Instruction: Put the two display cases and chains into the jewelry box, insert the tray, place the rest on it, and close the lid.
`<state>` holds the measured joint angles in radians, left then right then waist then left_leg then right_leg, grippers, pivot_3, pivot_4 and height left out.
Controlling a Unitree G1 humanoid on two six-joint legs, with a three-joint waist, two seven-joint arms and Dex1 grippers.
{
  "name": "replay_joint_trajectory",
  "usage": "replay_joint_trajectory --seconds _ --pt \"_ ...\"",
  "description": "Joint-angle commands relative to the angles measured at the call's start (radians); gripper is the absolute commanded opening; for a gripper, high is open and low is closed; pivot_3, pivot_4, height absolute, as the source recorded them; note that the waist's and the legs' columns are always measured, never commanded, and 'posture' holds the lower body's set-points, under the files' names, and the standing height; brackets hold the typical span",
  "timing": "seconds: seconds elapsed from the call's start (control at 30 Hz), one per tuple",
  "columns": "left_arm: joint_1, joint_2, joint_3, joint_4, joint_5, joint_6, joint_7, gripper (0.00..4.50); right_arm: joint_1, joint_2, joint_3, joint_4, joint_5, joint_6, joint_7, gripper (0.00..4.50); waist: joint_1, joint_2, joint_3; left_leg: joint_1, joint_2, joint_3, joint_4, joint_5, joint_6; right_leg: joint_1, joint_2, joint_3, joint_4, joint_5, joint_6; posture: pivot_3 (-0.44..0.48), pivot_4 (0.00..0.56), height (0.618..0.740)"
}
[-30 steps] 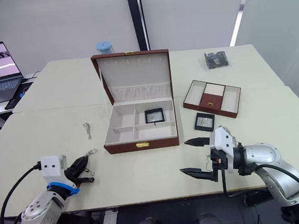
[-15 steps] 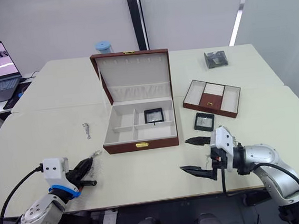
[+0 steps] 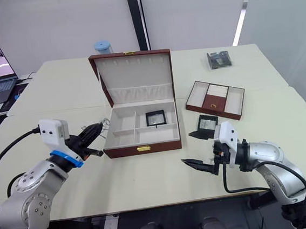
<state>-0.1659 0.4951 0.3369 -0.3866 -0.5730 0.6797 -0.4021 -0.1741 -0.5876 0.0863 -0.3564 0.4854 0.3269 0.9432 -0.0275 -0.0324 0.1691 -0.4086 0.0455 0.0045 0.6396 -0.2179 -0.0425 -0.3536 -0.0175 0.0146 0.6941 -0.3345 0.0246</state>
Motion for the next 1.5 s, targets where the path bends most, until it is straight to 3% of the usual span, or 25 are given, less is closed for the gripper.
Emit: replay_joint_trajectory --seconds 0.03,0.43,0.7,1.2,1.3,1.5 --pt "-0.066 -0.020 -0.011 -0.003 -0.012 -0.009 0.027 0.06 -0.021 0.015 -0.033 0.000 0.002 -0.008 -0.030 4.50 0.001 0.000 0.001 0.000 0.000 0.000 0.000 0.000 0.000 0.000 0.000 0.000 0.000 0.000 0.000 0.000 0.150 0.740" --pt "-0.268 -0.144 -0.157 0.278 0.149 -0.148 0.081 0.06 -0.055 0.067 -0.059 0.037 -0.013 -0.007 -0.128 4.50 0.002 -0.001 0.002 -0.001 -0.001 0.000 0.000 0.000 0.000 0.000 0.000 0.000 -0.001 0.000 0.000 0.000 0.150 0.740" --pt "-0.367 -0.151 -0.160 0.489 0.233 -0.264 0.098 0.06 -0.056 0.059 -0.061 0.027 -0.015 0.003 -0.141 4.50 0.003 -0.002 0.002 -0.001 -0.001 0.000 0.000 0.000 0.000 -0.001 0.000 0.000 -0.001 0.000 0.000 0.000 0.150 0.740" --pt "-0.347 -0.170 -0.162 0.498 0.234 -0.284 0.070 0.06 -0.058 0.064 -0.060 0.009 -0.012 0.026 -0.165 4.50 0.002 -0.001 0.002 -0.002 -0.001 0.000 0.000 0.000 0.000 -0.001 0.000 -0.001 -0.002 0.000 0.000 0.000 0.150 0.740" --pt "-0.344 -0.170 -0.160 0.490 0.227 -0.280 0.065 0.72 -0.062 0.063 -0.060 0.011 -0.010 0.028 -0.161 4.50 0.002 -0.001 0.002 -0.002 -0.001 0.000 0.000 0.000 0.000 -0.001 0.000 0.000 -0.002 0.000 0.000 0.000 0.150 0.740" --pt "-0.336 -0.174 -0.163 0.475 0.220 -0.271 0.053 2.61 -0.070 0.062 -0.056 0.014 -0.010 0.032 -0.156 4.50 0.002 -0.001 0.002 -0.002 -0.001 0.000 0.000 0.000 0.000 -0.001 0.000 -0.001 -0.002 0.000 0.000 0.000 0.150 0.740"
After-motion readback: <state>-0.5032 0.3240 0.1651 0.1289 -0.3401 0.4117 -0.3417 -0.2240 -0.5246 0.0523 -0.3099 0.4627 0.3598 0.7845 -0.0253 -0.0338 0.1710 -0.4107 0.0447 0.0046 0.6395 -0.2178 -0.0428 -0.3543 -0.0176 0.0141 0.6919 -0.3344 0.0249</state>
